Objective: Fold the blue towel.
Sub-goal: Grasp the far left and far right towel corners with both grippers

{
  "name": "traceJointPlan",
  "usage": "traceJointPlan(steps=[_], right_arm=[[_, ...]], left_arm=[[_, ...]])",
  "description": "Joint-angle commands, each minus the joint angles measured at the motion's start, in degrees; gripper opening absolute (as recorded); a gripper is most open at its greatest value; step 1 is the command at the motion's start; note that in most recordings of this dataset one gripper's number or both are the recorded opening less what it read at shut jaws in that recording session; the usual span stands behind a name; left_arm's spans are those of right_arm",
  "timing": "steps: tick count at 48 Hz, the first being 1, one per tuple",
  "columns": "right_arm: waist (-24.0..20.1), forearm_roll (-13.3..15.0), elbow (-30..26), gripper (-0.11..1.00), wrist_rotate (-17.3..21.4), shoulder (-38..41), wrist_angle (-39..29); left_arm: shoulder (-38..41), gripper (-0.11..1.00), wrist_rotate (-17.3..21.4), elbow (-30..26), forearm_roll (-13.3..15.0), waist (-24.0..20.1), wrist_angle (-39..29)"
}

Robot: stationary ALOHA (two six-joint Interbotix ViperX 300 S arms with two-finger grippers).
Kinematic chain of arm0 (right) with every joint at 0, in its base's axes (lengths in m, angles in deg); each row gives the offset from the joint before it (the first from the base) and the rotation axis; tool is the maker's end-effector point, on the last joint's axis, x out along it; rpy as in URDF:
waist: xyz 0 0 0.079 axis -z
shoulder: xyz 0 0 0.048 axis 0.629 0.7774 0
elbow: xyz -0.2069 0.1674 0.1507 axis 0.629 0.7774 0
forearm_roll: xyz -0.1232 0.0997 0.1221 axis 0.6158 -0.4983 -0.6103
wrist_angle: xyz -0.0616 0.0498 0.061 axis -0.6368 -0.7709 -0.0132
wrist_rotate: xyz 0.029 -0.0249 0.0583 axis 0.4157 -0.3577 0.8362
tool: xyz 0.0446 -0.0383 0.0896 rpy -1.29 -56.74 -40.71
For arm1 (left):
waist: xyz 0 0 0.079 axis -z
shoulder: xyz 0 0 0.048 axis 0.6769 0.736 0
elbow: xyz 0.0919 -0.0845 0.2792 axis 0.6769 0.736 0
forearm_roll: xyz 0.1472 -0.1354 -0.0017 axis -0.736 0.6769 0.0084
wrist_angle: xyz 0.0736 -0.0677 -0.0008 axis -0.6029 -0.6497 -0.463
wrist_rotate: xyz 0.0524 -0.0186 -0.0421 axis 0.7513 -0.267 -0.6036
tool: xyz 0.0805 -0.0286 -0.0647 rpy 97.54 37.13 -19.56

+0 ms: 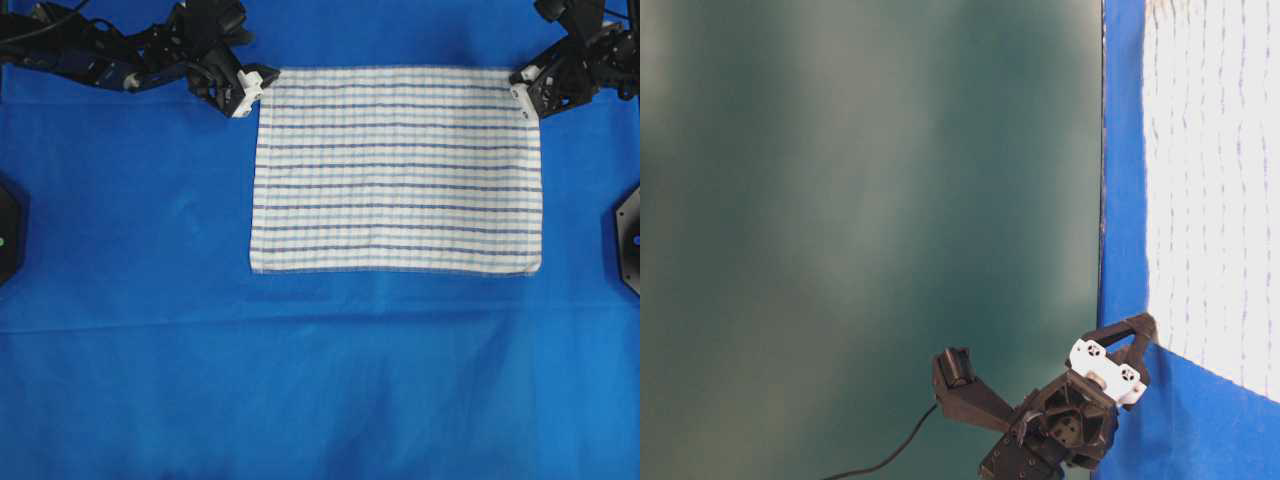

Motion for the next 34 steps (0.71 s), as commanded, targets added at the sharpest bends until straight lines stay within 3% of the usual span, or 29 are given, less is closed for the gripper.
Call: traceJointPlan(steps=[1,10,14,25,34], right_arm=[[0.18,0.09,-0.53,0.51,0.00,-0.18,0.09],[-0.26,0.09,-0.62,0.06,0.00,-0.26,0.00],[-0.26,0.09,-0.70,0.05,0.18,-0.18,0.00],[-0.44,-0.18,-0.70,0.05,0.79,-1.49,0.35],[-0.44,-0.44,-0.88,0.05,0.88,-5.98,0.18]], left_arm=[[-0.26,0.73,0.18,-0.53,0.00,0.09,-1.93],[-0.26,0.24,2.37,-0.62,0.00,1.32,-2.81],[-0.35,0.05,3.08,-0.62,0.00,1.85,-2.99],[-1.23,0.04,3.16,-0.70,0.00,1.93,-4.75],[-6.33,0.03,4.04,-0.88,0.00,1.93,-7.65]])
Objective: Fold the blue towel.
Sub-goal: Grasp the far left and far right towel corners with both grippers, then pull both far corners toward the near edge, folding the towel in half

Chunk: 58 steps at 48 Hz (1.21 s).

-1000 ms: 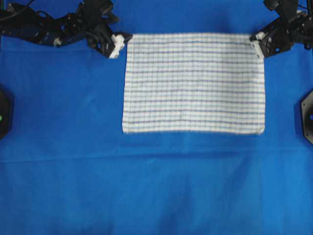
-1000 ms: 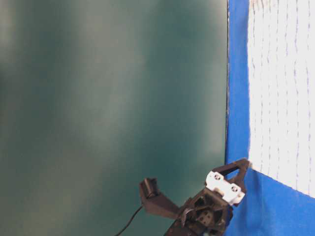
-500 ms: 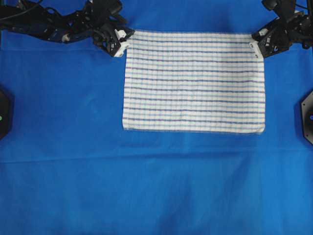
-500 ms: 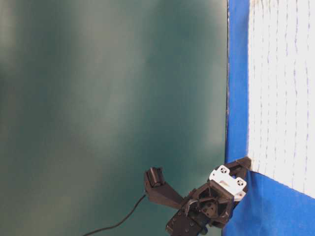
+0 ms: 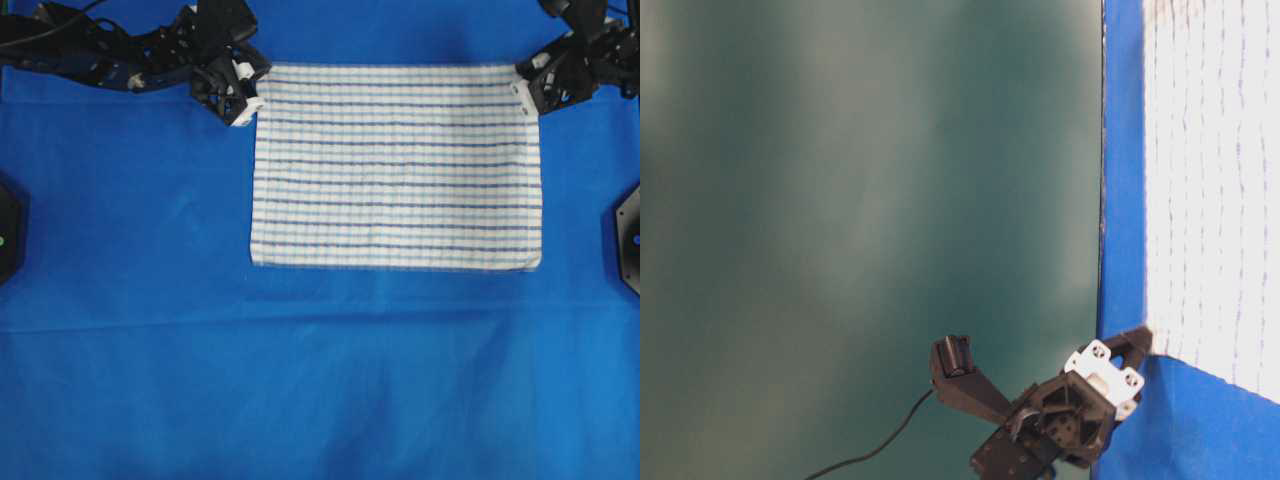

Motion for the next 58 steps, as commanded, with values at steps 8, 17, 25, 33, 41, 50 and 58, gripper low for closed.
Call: traceJointPlan(steps=[8,17,25,33,41,50,58], right_arm=[[-0.26,-0.53,-0.44,0.05,0.26,-6.50,0.09],[-1.49,-1.85,0.26,0.05,0.44,-7.82,-0.09],[-2.46,-2.37,1.41,0.05,0.79,-9.58,-2.02],[-4.92,-2.46,3.96,0.05,3.25,-15.03,-4.75],[-10.02,-2.46,7.29,0.05,5.27,-22.32,-8.26],[-16.96,-2.46,9.23,0.05,8.26,-29.44,-12.92],[-24.17,-2.46,9.67,0.05,10.90,-33.93,-17.75]], left_arm=[[-6.77,0.03,1.85,-0.35,-0.09,0.00,-1.41],[-7.29,0.03,2.55,-0.70,-0.09,0.09,-3.52],[-8.17,0.03,2.64,-0.62,-0.09,1.76,-4.48],[-10.81,0.03,2.64,0.62,-0.09,4.57,-5.98],[-13.97,0.03,1.85,3.08,-0.09,8.44,-7.91],[-16.08,0.03,1.41,6.42,0.18,14.77,-8.09],[-17.75,0.03,-0.70,8.17,0.26,21.36,-8.09]])
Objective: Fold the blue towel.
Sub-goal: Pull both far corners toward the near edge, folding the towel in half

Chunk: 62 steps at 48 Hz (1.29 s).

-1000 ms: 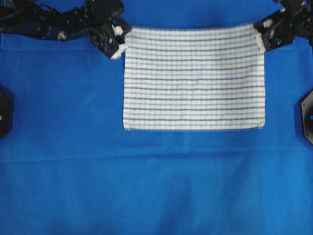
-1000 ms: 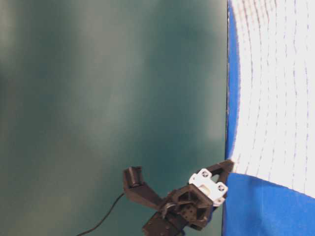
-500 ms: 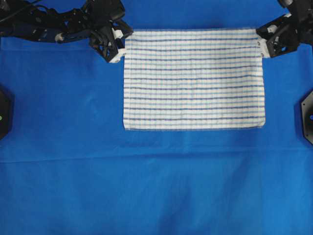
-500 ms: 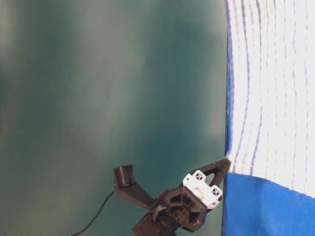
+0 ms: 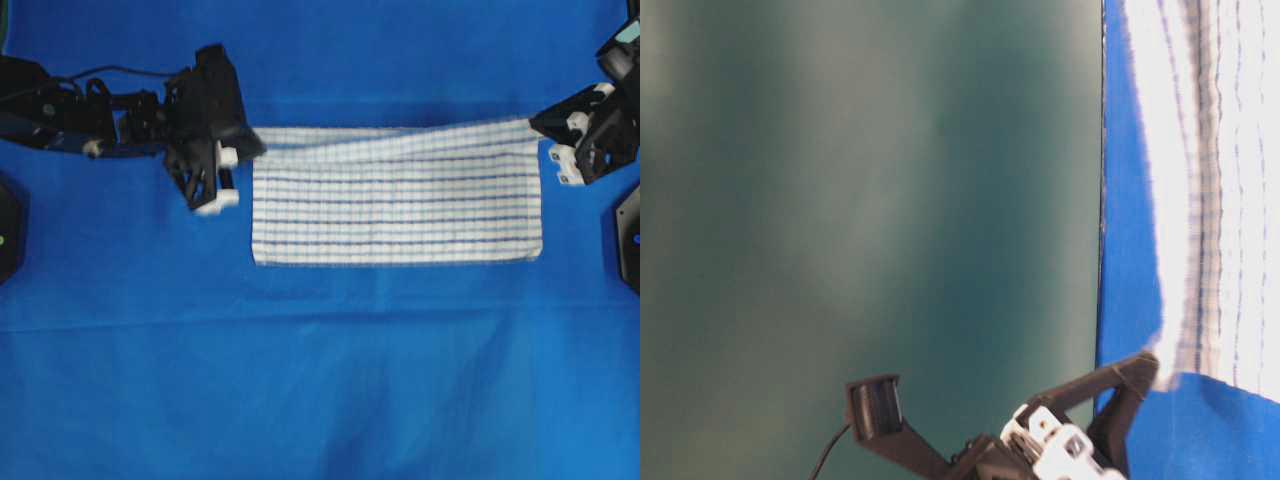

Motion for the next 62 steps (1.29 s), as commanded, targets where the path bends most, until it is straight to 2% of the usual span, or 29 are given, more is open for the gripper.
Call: traceJointPlan(steps=[1,13,22,39,56,58,60,62], right_arm=[[-3.60,-0.18,-0.62,0.05,0.79,-1.58,-2.11],[-13.97,-0.18,-0.53,0.05,4.31,-2.37,-6.06],[-19.86,-0.18,-0.53,0.05,5.98,-2.11,-6.33],[-20.65,-0.18,-0.53,0.05,6.42,3.52,-6.06],[-23.82,-0.18,-1.05,0.06,7.03,6.24,-4.75],[-23.91,-0.18,-1.05,0.06,7.21,6.15,-4.83],[-23.91,-0.18,-1.05,0.07,7.38,6.06,-4.83],[-23.91,-0.18,-1.14,0.14,7.38,5.98,-4.92]], left_arm=[[-1.93,0.03,-1.05,0.09,0.09,2.81,0.18],[-2.29,0.04,-4.04,0.79,0.18,8.61,-1.67],[-2.02,0.03,-4.13,0.79,0.18,10.81,-1.85],[-1.14,0.03,-4.13,0.70,0.18,10.81,-0.79],[-0.97,0.04,-4.22,0.70,0.18,10.72,-0.26],[-1.05,0.07,-4.31,0.70,0.09,10.81,-0.09],[-0.97,0.15,-4.22,0.62,0.18,10.81,-0.09],[-1.05,0.24,-4.22,0.62,0.18,10.72,-0.09]])
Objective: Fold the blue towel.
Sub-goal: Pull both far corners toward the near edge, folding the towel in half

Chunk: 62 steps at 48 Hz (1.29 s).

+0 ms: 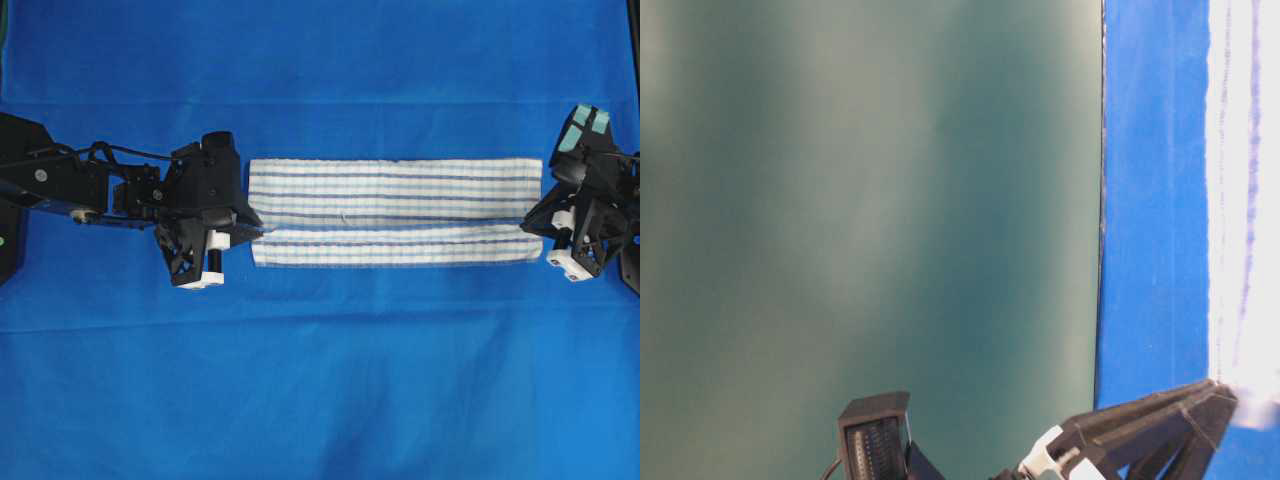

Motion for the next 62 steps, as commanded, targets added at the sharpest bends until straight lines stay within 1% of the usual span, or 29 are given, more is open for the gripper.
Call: traceJointPlan(steps=[1,3,7,9,10,11,15,19,26,31,34,39,44,59,62], right_arm=[[-0.18,-0.18,-1.32,0.20,0.09,-0.26,0.35],[-0.26,-0.09,-1.49,0.34,0.09,-0.44,0.35],[-0.18,0.53,-2.11,0.58,0.00,-0.97,0.26],[-0.18,1.49,-2.46,0.66,0.00,-1.49,0.26],[-0.18,1.76,-2.64,0.67,0.00,-1.67,0.26],[-0.18,2.20,-2.81,0.67,0.00,-1.85,0.26],[1.05,3.96,-3.60,0.63,0.00,-2.55,0.09],[4.13,5.45,-3.87,0.63,0.00,-2.64,-0.18],[11.43,8.09,-3.96,0.63,0.00,-1.67,-0.53],[15.21,9.58,-4.22,0.63,0.00,0.00,-0.53],[16.61,10.28,-4.31,0.63,0.00,1.23,-0.53],[17.93,11.34,-4.75,0.63,0.00,4.04,-0.18],[18.54,12.48,-5.19,0.63,0.00,7.29,0.26],[20.04,15.91,-6.77,0.63,-0.09,16.88,1.76],[20.30,16.08,-7.03,0.63,-0.09,17.93,2.37]], left_arm=[[-0.62,0.32,0.09,-0.62,0.00,0.00,0.53],[-0.79,0.45,0.09,-0.53,0.00,-0.18,0.44],[-1.41,0.72,0.35,-0.35,0.00,-1.05,-0.18],[-1.67,0.82,0.79,-0.35,0.09,-1.49,-0.53],[-1.93,0.85,0.88,-0.35,0.00,-1.76,-0.70],[-2.02,0.87,0.97,-0.35,0.00,-2.11,-0.88],[-2.72,0.82,1.23,-0.26,0.00,-3.78,-1.14],[-2.81,0.80,1.49,-0.53,-0.09,-5.80,-1.23],[-2.64,0.80,2.81,-1.14,-0.09,-9.76,-1.05],[-2.46,0.80,3.96,-1.49,-0.09,-11.95,-1.05],[-2.29,0.80,4.48,-1.76,-0.09,-12.57,-0.88],[-1.32,0.80,5.27,-2.29,-0.09,-12.92,-0.35],[1.58,0.80,5.71,-2.81,-0.09,-13.45,1.23],[7.47,0.80,5.80,-4.31,-0.09,-15.12,3.25],[8.17,0.80,5.80,-4.48,-0.09,-15.12,3.34]])
